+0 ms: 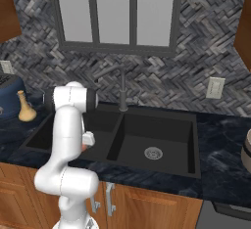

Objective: Turn on the sink faucet. Then move the onion from the counter to the sink. Turn off the sink. Move the vegetable from the sink to the pot next to the stove. Finally move the pot to the rear left burner.

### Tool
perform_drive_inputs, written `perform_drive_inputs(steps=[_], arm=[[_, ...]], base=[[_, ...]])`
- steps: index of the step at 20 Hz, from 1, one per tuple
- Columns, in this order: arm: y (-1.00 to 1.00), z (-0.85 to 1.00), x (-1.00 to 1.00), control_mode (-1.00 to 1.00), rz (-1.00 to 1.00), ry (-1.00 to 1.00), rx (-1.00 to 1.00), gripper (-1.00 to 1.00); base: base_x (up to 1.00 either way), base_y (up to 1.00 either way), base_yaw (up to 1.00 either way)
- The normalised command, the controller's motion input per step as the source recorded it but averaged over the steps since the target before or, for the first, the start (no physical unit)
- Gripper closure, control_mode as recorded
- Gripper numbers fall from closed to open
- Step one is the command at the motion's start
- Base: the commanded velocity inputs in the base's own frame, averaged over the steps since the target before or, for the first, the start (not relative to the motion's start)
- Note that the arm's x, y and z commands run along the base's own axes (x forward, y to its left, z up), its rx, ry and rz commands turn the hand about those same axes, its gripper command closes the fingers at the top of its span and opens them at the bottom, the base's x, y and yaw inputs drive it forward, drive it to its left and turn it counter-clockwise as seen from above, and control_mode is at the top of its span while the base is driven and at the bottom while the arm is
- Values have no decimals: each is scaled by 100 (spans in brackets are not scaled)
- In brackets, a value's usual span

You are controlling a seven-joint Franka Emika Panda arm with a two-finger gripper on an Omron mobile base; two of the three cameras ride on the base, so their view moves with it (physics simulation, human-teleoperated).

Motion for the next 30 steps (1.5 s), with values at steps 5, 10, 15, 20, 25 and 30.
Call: perform_drive_inputs(steps=[5, 10, 15, 20, 25, 30], arm=[[0, -4, -16, -100, -5, 0, 0, -100], [0, -9, -10, -100, -4, 0, 0, 100], [0, -13, 0, -100, -2, -2, 0, 100], [0, 0, 0, -100, 0, 0, 0, 100], [-1, 7, -9, -100, -1, -7, 0, 100], [-11, 69, -31, -100, -7, -16, 0, 100]], base=[[0, 0, 0], [0, 0, 0], [0, 0, 0], [0, 0, 0], [0, 0, 0], [0, 0, 0]])
